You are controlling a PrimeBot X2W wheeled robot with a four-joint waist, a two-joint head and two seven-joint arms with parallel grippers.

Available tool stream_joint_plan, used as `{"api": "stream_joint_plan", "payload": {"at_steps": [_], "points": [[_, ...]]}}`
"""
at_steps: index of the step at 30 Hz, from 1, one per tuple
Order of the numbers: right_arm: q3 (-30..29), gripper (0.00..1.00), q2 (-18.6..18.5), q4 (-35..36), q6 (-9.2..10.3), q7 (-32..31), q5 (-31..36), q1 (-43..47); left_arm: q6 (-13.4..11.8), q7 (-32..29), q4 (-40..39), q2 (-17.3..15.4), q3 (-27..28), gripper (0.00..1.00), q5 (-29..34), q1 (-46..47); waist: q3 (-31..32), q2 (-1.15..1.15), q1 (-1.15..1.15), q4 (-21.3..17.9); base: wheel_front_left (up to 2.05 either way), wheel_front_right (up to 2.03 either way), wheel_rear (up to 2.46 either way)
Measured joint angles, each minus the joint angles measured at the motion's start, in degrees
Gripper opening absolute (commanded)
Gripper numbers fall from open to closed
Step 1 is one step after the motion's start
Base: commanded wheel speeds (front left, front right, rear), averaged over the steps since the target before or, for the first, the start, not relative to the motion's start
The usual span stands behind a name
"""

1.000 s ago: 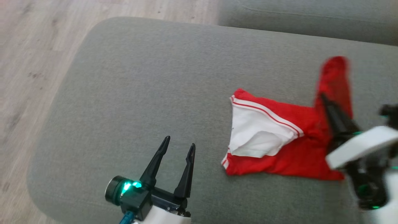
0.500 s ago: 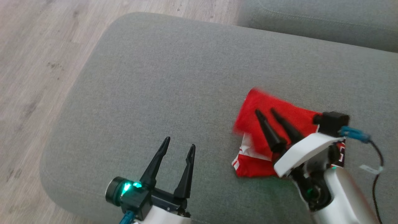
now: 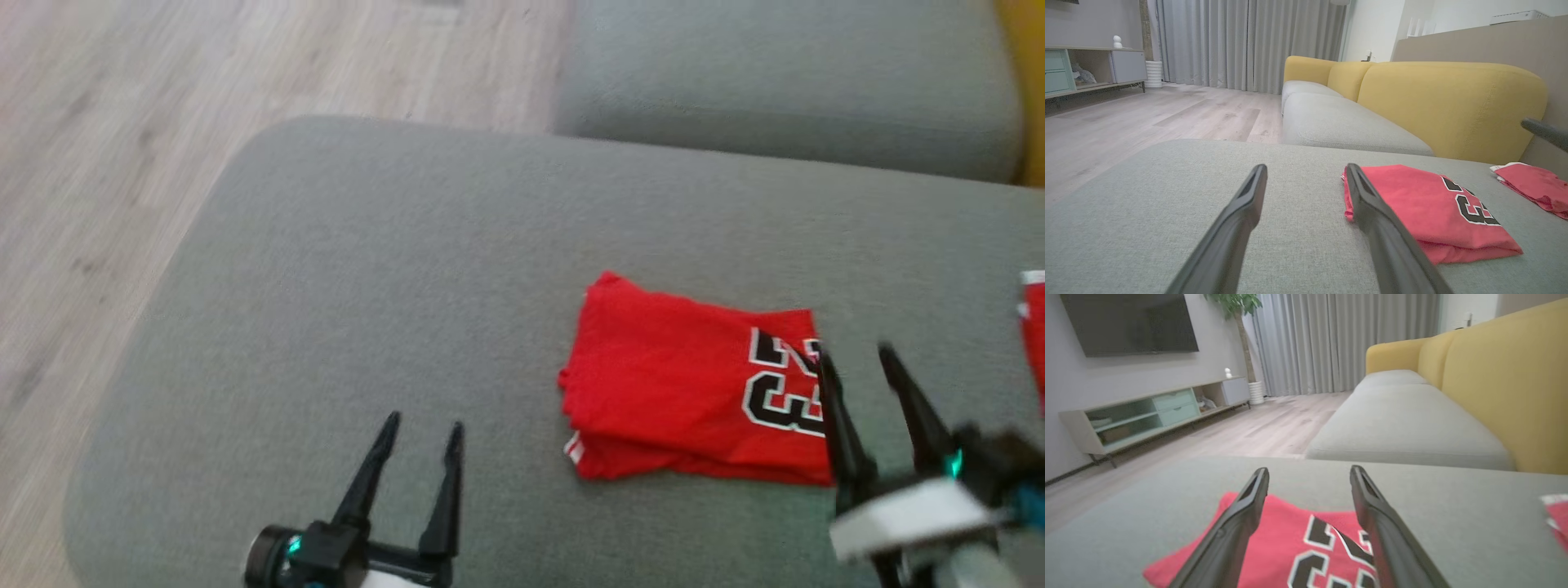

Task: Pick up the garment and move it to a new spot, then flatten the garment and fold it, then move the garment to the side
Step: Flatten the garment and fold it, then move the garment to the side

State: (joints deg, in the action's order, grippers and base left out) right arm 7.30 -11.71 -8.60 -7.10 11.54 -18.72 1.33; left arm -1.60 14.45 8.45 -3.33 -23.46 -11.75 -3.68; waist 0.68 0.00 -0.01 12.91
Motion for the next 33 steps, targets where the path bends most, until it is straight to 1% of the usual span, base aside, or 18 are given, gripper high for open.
{"api": "stream_joint_plan", "payload": {"at_steps": [2, 4, 6, 8, 13, 18, 19, 23, 33], "points": [[-1.00, 1.00, 0.20, -1.74, 0.00, 2.02, 2.82, 3.05, -0.83, 0.00, 0.80, 0.04, 1.31, 1.00, -0.18, -0.45, 1.09, 0.00, 0.00, -1.03, 0.00, 0.00, 0.00], [-2.43, 1.00, 1.37, -2.99, 0.00, 2.67, 4.66, 5.27, -1.63, 0.00, 1.64, 0.02, 2.61, 1.00, -0.32, -0.86, 2.01, 0.00, 0.00, -2.11, 0.00, 0.00, 0.00], [-5.09, 1.00, 4.08, -1.97, 0.00, 2.68, 5.08, 7.02, -2.36, 0.00, 2.35, 0.01, 3.69, 1.00, -0.36, -1.85, 2.84, 0.00, 0.00, -3.19, 0.00, 0.00, 0.00], [-6.33, 1.00, 5.60, -0.13, -0.01, 2.68, 6.24, 8.19, -2.77, 0.00, 2.63, 0.03, 4.69, 1.00, -0.35, -2.94, 3.65, 0.00, 0.00, -4.08, 0.00, 0.00, 0.00], [-7.99, 1.00, 7.42, 1.48, 0.00, 2.82, 8.81, 10.87, -2.90, 0.00, 3.19, 0.02, 5.41, 1.00, 0.27, -4.06, 5.11, 0.00, 0.00, -5.48, 0.00, 0.00, 0.00], [-8.39, 1.00, 8.20, 1.34, 0.00, 2.82, 9.71, 11.48, -2.83, 0.00, 3.48, 0.01, 5.79, 1.00, 2.53, -4.14, 5.68, 0.00, 0.00, -5.91, 0.00, 0.00, 0.00], [-8.39, 1.00, 8.36, 1.31, 0.00, 2.83, 9.89, 11.48, -2.52, 0.00, 3.49, 0.01, 6.10, 1.00, 2.67, -4.33, 5.80, 0.00, 0.00, -5.97, 0.00, 0.00, 0.00], [-8.39, 1.00, 9.03, 0.97, 0.00, 2.82, 10.43, 11.49, -2.42, 0.00, 3.72, 0.00, 6.82, 1.00, 2.76, -5.42, 6.14, 0.00, 0.00, -6.11, 0.00, 0.00, 0.00], [-8.47, 1.00, 9.13, 0.88, 0.00, 2.82, 10.74, 12.15, -2.35, 0.00, 3.65, 0.01, 7.09, 1.00, 2.76, -5.88, 6.56, 0.00, 0.01, -6.05, 0.00, 0.00, 0.00]]}}
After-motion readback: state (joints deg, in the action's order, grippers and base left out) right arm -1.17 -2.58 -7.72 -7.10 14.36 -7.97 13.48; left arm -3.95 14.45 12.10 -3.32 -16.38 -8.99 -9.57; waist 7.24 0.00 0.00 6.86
